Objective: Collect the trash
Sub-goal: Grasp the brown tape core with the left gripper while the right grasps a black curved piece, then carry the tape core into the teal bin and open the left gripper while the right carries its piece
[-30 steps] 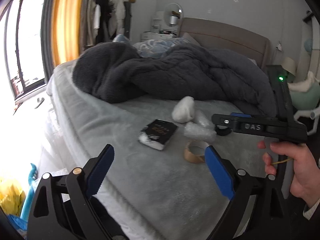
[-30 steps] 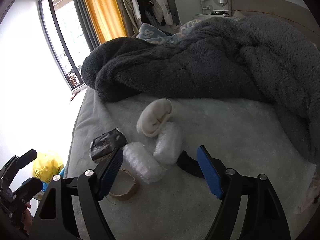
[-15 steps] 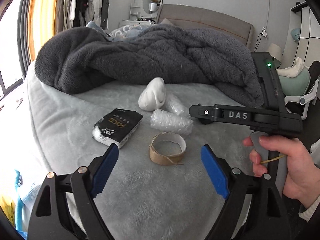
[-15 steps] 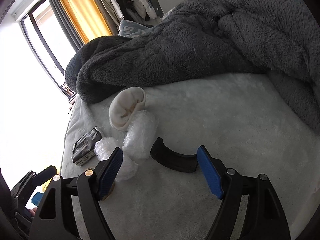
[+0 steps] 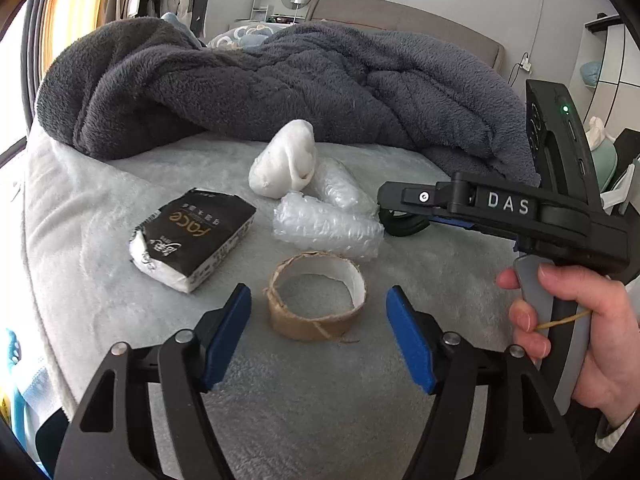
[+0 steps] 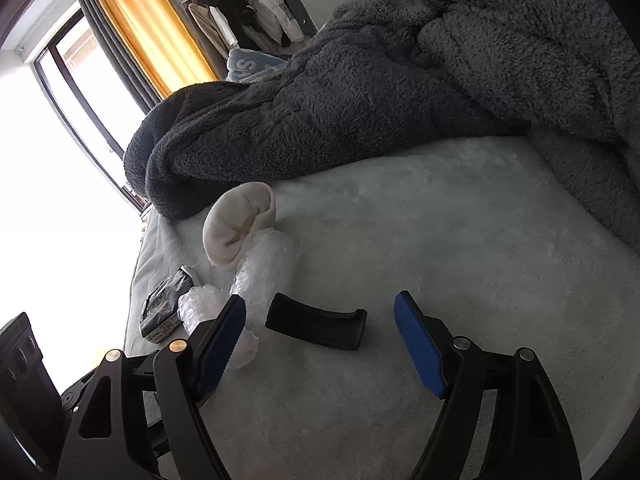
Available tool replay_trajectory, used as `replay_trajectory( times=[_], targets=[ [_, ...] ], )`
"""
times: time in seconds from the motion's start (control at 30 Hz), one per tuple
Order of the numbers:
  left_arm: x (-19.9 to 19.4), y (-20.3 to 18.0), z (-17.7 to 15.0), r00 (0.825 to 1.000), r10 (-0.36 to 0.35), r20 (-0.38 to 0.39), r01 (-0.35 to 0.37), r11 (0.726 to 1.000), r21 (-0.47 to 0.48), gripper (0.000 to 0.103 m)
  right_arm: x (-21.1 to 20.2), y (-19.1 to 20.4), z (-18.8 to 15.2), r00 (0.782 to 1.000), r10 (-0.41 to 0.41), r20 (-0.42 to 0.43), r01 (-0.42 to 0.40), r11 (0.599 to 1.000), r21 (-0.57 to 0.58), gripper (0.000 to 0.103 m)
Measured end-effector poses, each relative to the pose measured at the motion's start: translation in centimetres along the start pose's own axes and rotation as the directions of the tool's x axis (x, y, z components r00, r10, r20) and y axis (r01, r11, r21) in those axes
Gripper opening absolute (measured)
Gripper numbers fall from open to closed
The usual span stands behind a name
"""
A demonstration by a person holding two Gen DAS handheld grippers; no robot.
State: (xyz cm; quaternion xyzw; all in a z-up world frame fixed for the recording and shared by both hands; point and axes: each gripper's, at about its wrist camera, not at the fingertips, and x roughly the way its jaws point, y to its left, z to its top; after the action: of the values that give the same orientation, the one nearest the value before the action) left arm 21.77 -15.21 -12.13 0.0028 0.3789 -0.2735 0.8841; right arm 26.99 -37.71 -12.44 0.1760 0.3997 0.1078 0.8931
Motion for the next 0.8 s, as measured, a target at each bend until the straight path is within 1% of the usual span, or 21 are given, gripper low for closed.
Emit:
replay_trajectory(
  times=[0.03,0.1,0.13,0.17,0.2,0.23,0.27,0.4,0.5,0.6,0.63,0.8],
  targets=[
    [0.1,0.0,0.0,1.0,-0.006,0.001,0.006,1.0,-0.002,0.07,0.1,0.1,0.0,1.0,-0.004,-0.002,0.003,1.0,-0.007,0.078],
    [0.3,-0.1,0.1,1.0,-0.018,0.004,0.018,1.0,-0.006,0.068,0.2,0.4,-0.1,1.0,-0.016,-0.005,0.016,1.0,-0.025,0.072],
    [0.3,-0.1,0.2,1.0,-0.025,0.002,0.025,1.0,-0.008,0.064,0.3,0.5,-0.1,1.0,-0.027,-0.008,0.027,0.999,-0.032,0.068],
    [0.4,-0.2,0.2,1.0,-0.024,0.001,0.024,1.0,-0.01,0.06,0.3,0.5,-0.2,0.999,-0.04,-0.006,0.039,0.999,-0.034,0.067],
    [0.5,-0.2,0.2,1.0,-0.021,0.0,0.021,1.0,-0.01,0.059,0.3,0.4,-0.2,0.999,-0.044,-0.003,0.044,0.999,-0.032,0.067],
    [0.5,-0.1,0.2,1.0,-0.019,-0.001,0.019,1.0,-0.012,0.054,0.2,0.3,-0.2,0.999,-0.043,-0.002,0.043,0.999,-0.026,0.066],
    [0.5,-0.1,0.2,1.0,-0.015,-0.003,0.015,1.0,-0.015,0.052,0.2,0.2,-0.2,0.999,-0.039,-0.002,0.039,0.999,-0.018,0.066],
    [0.3,0.2,0.2,1.0,-0.018,0.0,0.018,0.999,-0.034,0.052,0.4,-0.4,-0.4,1.0,-0.014,-0.012,0.014,1.0,0.017,0.064],
    [-0.1,0.5,0.2,1.0,-0.029,0.011,0.029,0.998,-0.051,0.052,0.6,-0.4,-0.5,1.0,-0.004,-0.017,0.005,1.0,0.029,0.059],
    [-0.8,0.8,0.3,0.999,-0.024,0.024,0.025,0.998,-0.062,0.052,0.8,0.1,-0.6,1.0,-0.017,-0.021,0.017,1.0,0.011,0.053],
    [-1.0,0.9,0.3,0.999,-0.019,0.029,0.021,0.997,-0.069,0.052,0.8,0.3,-0.7,1.0,-0.018,-0.021,0.018,1.0,0.002,0.049],
    [-2.5,2.0,0.5,0.998,0.001,0.055,0.005,0.993,-0.118,0.052,0.2,0.8,-0.9,0.999,-0.03,-0.011,0.03,0.999,-0.019,0.047]
  ],
)
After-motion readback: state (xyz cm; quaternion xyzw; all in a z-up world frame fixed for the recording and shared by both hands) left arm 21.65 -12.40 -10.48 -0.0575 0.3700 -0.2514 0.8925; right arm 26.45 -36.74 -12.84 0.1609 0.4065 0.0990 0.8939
